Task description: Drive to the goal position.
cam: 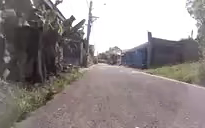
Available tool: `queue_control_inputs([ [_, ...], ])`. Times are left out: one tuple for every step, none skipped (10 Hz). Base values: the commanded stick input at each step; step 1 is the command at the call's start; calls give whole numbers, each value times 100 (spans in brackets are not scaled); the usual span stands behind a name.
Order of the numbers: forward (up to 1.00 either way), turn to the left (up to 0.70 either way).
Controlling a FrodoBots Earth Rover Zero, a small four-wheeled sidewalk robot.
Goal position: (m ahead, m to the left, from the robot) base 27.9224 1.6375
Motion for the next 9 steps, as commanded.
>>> queue_control_inputs([
  [100, 0],
  [100, 0],
  [100, 0],
  [100, 0],
  [100, 0],
  [100, 0],
  [100, 0],
  [100, 0],
  [100, 0],
])
